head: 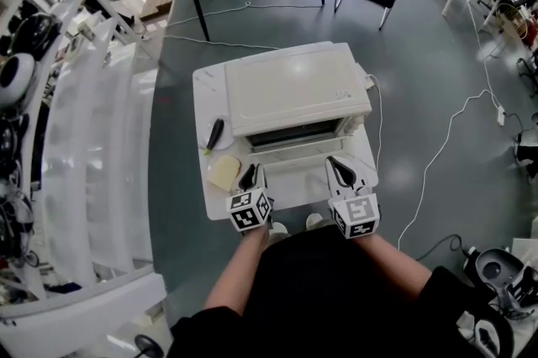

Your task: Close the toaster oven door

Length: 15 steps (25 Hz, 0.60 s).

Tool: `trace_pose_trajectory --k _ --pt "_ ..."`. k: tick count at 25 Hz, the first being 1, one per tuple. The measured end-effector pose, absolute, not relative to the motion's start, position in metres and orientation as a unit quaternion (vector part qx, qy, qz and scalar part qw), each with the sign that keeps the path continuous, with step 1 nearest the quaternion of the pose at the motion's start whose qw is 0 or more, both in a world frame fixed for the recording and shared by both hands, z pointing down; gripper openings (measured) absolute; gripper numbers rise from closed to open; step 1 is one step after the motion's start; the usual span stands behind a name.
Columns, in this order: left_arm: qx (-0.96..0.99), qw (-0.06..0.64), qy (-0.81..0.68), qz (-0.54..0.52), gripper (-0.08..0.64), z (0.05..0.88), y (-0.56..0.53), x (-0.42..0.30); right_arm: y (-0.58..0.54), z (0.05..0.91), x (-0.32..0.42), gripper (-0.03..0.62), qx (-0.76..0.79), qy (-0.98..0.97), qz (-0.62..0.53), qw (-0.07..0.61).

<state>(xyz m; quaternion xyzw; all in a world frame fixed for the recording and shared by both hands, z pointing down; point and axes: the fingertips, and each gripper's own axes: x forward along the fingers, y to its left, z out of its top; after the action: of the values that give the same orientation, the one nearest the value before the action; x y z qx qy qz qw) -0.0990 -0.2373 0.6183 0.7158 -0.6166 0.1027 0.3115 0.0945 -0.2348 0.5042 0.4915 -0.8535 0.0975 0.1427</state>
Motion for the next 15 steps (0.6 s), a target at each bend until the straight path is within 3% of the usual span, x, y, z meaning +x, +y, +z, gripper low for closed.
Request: trace_pose_trajectory --k 15 --pt "0.715 0.305 -0.624 0.079 0.081 0.605 -0.271 -0.106 -0.242 0.507 0.097 0.021 0.495 -0.851 0.108 0.139"
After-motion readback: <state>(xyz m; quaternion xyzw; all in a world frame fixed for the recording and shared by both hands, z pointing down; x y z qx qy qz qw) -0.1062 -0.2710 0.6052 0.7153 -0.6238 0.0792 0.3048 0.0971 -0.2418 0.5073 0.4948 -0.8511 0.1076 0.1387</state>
